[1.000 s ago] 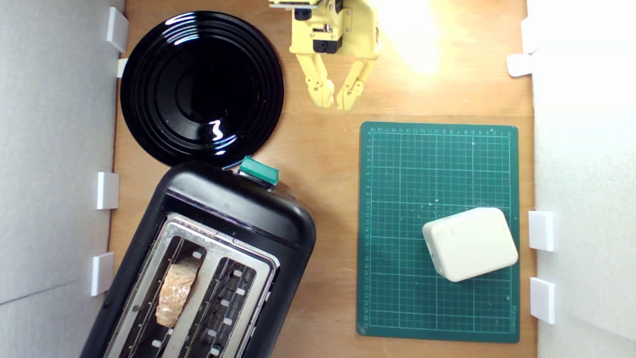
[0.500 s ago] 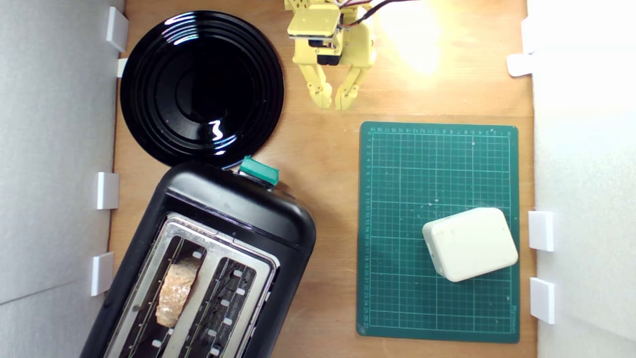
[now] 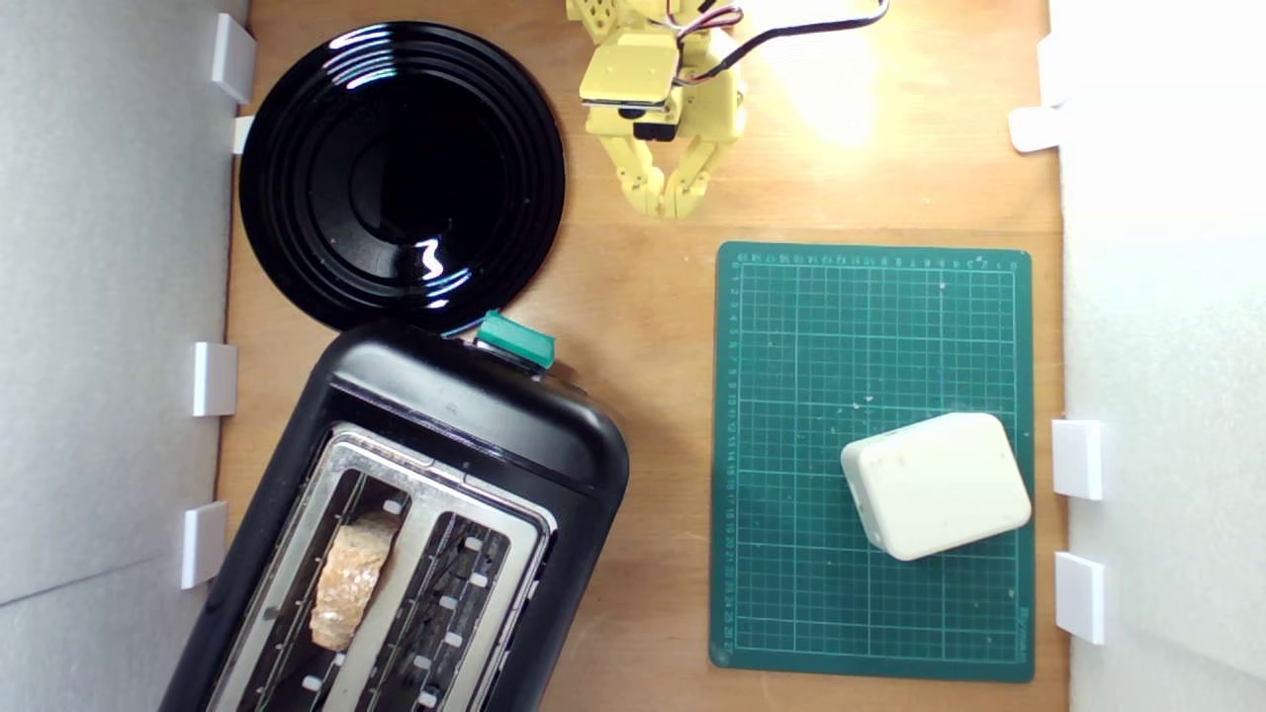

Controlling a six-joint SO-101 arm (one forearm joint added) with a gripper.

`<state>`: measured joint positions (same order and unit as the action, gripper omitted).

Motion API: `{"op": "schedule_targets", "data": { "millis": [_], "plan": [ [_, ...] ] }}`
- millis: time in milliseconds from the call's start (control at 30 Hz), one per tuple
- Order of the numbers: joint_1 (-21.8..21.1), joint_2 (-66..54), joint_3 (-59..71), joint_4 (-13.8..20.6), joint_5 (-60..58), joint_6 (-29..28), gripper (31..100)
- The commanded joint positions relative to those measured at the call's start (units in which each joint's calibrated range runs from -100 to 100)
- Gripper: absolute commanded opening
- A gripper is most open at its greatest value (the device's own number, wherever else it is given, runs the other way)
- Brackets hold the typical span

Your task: Pick bread and place in toaster

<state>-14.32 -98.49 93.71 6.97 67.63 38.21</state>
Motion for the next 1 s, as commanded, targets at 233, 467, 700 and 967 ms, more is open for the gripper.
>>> {"op": "schedule_targets", "data": {
  "millis": [233, 467, 700, 967],
  "plan": [
    [-0.58, -0.6, 0.57, -0.08, 0.38, -0.26, 48.4],
    [-1.47, -0.68, 0.75, -0.27, 0.29, -2.72, 48.3],
    [-1.63, -0.68, 0.84, -1.35, 0.21, -4.45, 48.3],
    [-2.84, -0.51, 0.66, -1.35, 0.29, -5.39, 48.6]
  ]
}}
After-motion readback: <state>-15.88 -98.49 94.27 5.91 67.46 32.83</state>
